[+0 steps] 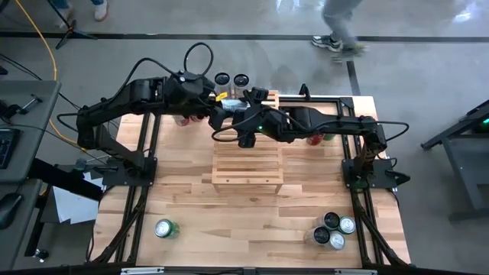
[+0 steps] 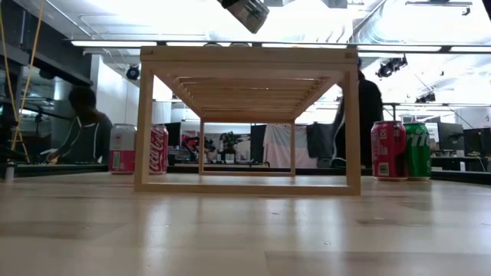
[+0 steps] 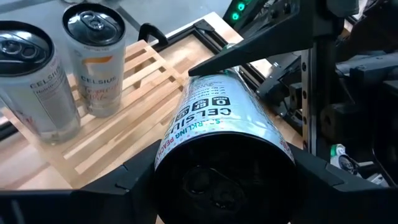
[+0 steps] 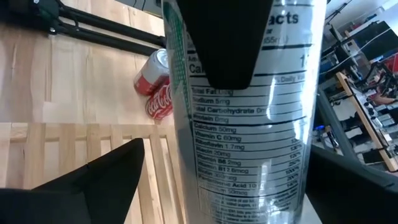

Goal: Place canned beverage on shelf
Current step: Put the left white pink soda can on the shelf

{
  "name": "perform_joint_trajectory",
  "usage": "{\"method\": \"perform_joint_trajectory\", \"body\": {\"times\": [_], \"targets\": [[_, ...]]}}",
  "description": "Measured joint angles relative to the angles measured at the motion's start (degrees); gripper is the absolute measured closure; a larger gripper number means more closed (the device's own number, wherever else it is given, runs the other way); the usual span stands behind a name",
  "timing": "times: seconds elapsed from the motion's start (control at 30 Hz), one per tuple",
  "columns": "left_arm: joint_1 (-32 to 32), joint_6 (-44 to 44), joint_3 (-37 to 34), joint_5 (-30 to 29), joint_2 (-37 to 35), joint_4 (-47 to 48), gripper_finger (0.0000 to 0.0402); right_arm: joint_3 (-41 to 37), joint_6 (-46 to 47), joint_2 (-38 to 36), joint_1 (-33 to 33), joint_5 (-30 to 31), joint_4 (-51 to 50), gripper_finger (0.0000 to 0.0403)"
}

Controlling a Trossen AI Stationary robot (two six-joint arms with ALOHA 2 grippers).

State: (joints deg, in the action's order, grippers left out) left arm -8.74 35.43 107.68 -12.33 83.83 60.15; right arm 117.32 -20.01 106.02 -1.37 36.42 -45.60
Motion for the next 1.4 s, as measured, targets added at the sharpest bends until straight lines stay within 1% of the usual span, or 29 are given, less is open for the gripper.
{"method": "perform_joint_trajectory", "body": {"times": [0.1,0.37,0.47,0.7,0.77,0.8,0.9,0.97,1.03,1.13,1.23,1.33,1.4], "targets": [[0.2,0.1,0.0,0.0,0.0,0.2,0.0166,0.0,0.0,0.0,0.2,-0.5,0.1,0.0049],[0.2,-0.1,0.0,0.3,-0.1,1.8,0.0166,-0.1,0.1,0.0,0.6,-1.8,2.9,0.014],[0.2,-0.6,0.0,0.3,-0.1,1.8,0.0166,-0.1,0.3,0.0,0.7,-2.2,3.1,0.0166],[0.1,-1.7,0.0,1.4,-0.1,1.5,0.0163,-0.1,0.6,-0.4,0.6,-2.1,2.5,0.0167],[-0.2,-2.9,0.0,2.3,-0.3,1.1,0.0126,-0.1,0.9,-0.9,0.6,-2.5,1.6,0.0167],[-0.4,-5.2,0.0,3.3,-0.4,1.1,0.0101,-0.1,1.2,-1.2,0.7,-3.6,0.8,0.0167],[-0.9,-7.2,0.6,5.3,-1.5,2.3,0.0032,-0.1,4.1,-2.6,0.8,-6.5,-3.8,0.0167],[-1.1,-7.9,0.8,5.1,-2.5,1.8,0.0014,-0.1,6.9,-3.6,1.4,-9.1,-6.4,0.0167],[-1.1,-8.5,0.8,3.0,-3.5,2.2,0.0016,-0.1,8.9,-4.6,2.1,-11.6,-11.9,0.0167],[-0.9,-10.8,0.8,-0.9,-4.6,2.4,0.0021,-0.1,11.8,-6.1,3.7,-15.9,-16.3,0.0167],[-0.5,-12.7,0.5,-3.4,-5.4,2.4,0.0022,-0.1,13.7,-8.9,5.9,-20.4,-21.7,0.0167],[0.2,-13.3,-2.7,-5.4,-7.0,1.5,0.0022,-0.4,15.2,-12.0,8.2,-23.0,-24.1,0.0167],[0.9,-13.3,-7.1,-5.8,-8.9,-1.9,0.0022,-3.8,16.3,-16.2,9.6,-23.5,-23.1,0.0167]]}}
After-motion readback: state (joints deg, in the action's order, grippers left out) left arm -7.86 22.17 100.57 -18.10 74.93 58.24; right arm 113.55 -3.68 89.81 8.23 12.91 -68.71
